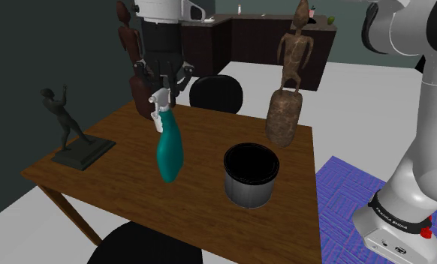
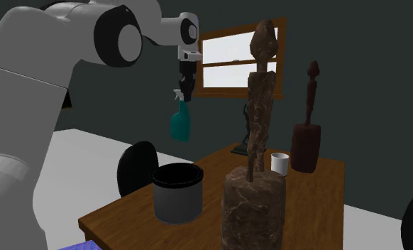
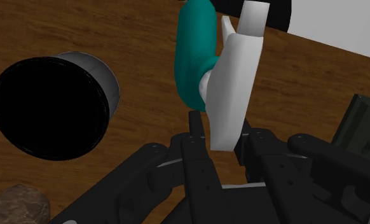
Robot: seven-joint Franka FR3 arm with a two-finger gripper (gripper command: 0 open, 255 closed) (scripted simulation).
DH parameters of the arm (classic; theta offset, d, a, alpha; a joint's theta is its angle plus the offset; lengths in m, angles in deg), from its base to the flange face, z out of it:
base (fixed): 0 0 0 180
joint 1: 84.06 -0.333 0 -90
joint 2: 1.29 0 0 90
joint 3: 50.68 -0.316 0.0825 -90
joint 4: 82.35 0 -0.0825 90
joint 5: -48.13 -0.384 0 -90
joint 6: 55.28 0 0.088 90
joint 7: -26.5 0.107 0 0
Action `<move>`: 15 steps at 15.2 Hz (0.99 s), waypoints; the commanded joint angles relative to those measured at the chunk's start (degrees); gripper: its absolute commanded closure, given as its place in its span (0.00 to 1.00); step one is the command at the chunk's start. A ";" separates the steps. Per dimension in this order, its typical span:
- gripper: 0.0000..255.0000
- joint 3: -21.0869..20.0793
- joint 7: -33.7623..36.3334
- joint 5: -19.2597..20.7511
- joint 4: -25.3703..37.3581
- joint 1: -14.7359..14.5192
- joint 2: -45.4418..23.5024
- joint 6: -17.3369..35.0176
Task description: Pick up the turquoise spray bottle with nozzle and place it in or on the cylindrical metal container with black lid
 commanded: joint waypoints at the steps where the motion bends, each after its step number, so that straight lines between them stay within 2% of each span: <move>1: 1.00 0.03 0.40 0.64 3.03 -1.00 -0.95 -2.18; 4: 1.00 0.14 0.70 1.50 7.22 -2.32 -2.25 -5.14; 10: 1.00 -0.04 -7.07 -9.14 -7.71 9.34 13.46 -3.55; 15: 1.00 3.79 -15.28 -17.05 -15.39 14.92 24.97 -5.62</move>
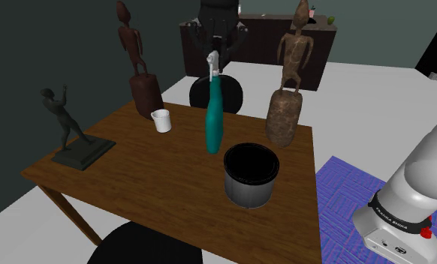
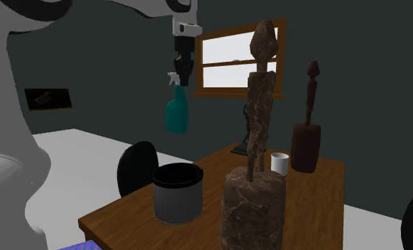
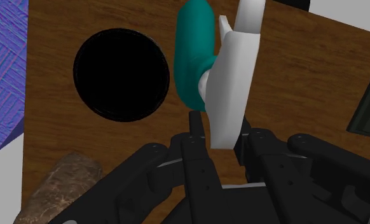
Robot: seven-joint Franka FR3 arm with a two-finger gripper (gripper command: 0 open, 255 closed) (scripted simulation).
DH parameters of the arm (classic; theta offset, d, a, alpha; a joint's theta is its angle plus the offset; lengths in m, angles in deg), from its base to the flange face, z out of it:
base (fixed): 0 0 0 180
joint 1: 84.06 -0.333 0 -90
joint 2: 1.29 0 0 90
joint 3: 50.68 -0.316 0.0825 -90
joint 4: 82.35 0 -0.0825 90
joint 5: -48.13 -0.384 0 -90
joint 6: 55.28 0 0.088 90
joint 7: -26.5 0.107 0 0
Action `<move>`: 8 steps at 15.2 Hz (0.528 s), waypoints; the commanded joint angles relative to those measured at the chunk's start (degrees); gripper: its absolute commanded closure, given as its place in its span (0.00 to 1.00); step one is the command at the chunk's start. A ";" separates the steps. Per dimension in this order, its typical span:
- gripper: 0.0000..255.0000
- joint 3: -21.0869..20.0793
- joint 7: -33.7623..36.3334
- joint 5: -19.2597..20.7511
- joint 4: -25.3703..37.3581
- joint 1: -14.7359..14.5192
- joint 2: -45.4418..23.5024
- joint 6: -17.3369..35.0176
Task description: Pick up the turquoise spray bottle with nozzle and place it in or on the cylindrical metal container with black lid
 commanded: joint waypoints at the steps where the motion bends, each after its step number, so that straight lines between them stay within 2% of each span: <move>1: 1.00 2.06 -3.50 -2.72 -2.23 1.74 4.16 -1.52; 8: 1.00 10.60 -13.80 -7.85 -7.85 4.56 15.50 -7.59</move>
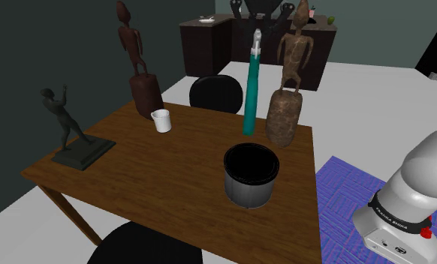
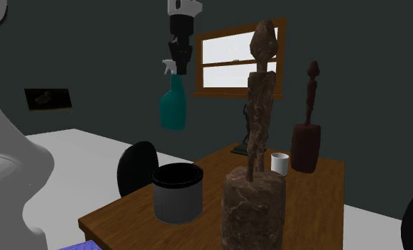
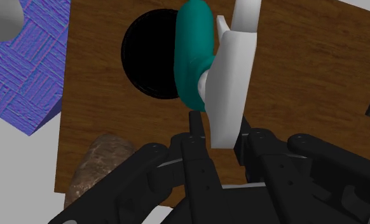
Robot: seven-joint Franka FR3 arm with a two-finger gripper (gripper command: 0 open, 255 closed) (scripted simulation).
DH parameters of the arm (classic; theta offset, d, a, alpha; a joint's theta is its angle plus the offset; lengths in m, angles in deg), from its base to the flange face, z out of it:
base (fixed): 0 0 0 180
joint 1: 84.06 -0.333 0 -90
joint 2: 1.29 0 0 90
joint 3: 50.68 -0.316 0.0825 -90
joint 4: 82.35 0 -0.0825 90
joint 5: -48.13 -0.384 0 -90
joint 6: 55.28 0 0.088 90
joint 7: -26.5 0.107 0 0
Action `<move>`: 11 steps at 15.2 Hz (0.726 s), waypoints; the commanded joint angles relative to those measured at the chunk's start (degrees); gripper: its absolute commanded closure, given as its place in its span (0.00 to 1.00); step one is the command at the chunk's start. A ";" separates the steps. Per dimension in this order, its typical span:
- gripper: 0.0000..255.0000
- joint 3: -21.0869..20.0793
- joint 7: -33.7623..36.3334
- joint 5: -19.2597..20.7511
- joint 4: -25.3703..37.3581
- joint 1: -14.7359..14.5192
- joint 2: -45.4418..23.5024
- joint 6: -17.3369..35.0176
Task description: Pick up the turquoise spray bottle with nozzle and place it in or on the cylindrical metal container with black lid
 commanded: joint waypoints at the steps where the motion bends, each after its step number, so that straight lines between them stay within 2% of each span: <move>1: 1.00 2.60 -2.98 -0.87 -1.10 0.62 2.71 -1.97; 11: 1.00 2.87 -5.03 -2.13 -12.50 0.07 6.53 5.64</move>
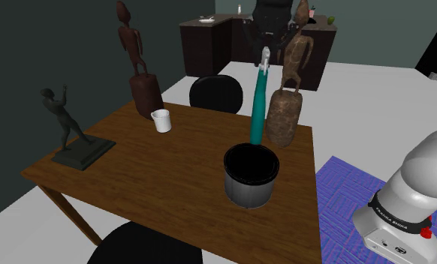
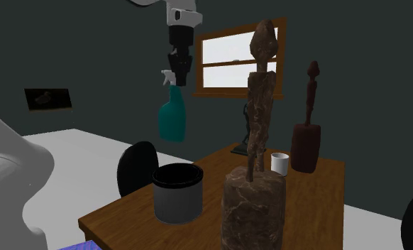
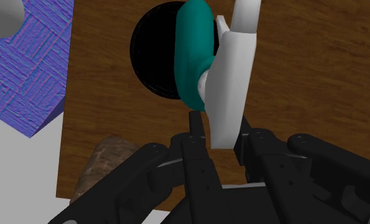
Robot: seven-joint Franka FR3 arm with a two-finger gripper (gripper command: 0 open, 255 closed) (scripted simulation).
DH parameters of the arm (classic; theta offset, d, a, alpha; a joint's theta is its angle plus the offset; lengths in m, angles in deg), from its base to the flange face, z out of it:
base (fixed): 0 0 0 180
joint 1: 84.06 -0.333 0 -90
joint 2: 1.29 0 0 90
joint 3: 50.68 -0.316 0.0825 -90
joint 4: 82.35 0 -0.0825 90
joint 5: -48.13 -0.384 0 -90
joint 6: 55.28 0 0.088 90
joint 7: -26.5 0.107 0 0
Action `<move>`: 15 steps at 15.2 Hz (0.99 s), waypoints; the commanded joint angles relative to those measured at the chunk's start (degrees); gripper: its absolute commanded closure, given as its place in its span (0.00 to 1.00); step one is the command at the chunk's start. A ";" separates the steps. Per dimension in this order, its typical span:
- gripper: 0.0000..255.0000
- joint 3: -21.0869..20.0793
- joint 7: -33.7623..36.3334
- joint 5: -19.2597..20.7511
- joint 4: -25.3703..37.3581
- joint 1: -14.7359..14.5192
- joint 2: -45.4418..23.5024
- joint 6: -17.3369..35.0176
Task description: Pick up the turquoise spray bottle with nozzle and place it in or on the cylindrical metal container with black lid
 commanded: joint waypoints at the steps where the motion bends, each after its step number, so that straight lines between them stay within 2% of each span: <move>1: 1.00 0.02 -0.44 -0.26 -2.30 -0.11 0.72 1.61; 15: 1.00 -0.77 -2.47 -1.75 -15.32 -0.85 3.41 11.92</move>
